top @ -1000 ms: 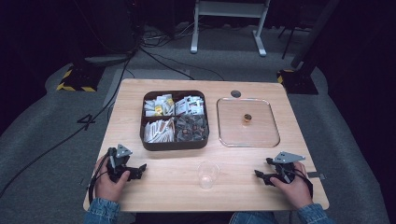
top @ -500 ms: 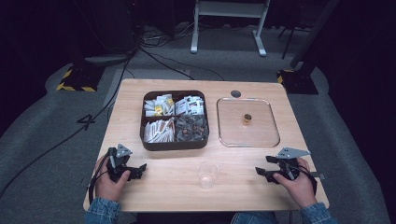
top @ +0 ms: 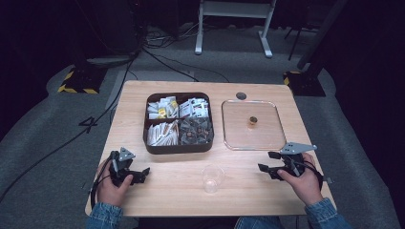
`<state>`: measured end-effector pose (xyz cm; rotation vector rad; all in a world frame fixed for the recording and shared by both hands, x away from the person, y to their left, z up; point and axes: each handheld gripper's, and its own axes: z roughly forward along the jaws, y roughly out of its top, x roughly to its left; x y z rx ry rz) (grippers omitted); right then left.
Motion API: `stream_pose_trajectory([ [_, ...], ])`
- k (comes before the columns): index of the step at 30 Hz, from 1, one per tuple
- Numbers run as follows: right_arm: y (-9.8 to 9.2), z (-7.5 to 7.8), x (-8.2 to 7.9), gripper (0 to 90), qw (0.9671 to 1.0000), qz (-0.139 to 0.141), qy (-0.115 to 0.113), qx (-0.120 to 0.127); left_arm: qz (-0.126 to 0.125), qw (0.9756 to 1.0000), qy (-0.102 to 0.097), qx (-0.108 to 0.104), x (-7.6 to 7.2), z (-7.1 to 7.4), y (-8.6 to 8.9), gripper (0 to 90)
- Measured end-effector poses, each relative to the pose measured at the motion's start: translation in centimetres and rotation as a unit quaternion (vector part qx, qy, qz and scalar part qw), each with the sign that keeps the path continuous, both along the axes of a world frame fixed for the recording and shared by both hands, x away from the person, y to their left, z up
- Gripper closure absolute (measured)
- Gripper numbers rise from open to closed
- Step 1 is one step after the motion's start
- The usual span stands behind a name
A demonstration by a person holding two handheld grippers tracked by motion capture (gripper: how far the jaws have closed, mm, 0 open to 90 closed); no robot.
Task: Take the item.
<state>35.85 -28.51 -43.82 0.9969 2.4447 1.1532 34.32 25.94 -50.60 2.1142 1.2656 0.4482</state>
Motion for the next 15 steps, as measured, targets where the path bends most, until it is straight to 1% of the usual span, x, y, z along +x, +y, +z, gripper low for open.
stream_pose_trajectory([
  [5, 0.5, 0.8, 0.5, 30.7, 1.0, 0.007, -0.004, 0.002, -0.001, 1.0, 0.002, 0.0, -0.1, 0.0, 0.0, 0.4],
  [9, 1.2, 2.0, 1.0, 29.6, 0.9997, 0.015, -0.015, 0.01, -0.001, 1.0, 0.002, 0.0, -0.1, 0.0, 0.0, 0.4],
  [10, 1.2, 2.0, 1.0, 29.6, 0.9997, 0.015, -0.015, 0.01, -0.001, 1.0, 0.002, 0.0, -0.1, 0.0, 0.0, 0.4],
  [11, 1.6, 2.6, 1.3, 29.4, 0.9995, 0.02, -0.019, 0.013, -0.001, 1.0, 0.002, 0.0, -0.1, 0.0, 0.0, 0.4],
  [15, 2.1, 3.1, 1.7, 28.2, 0.9992, 0.025, -0.023, 0.018, 0.0, 1.0, 0.002, 0.0, -0.1, 0.0, 0.0, 0.4],
])
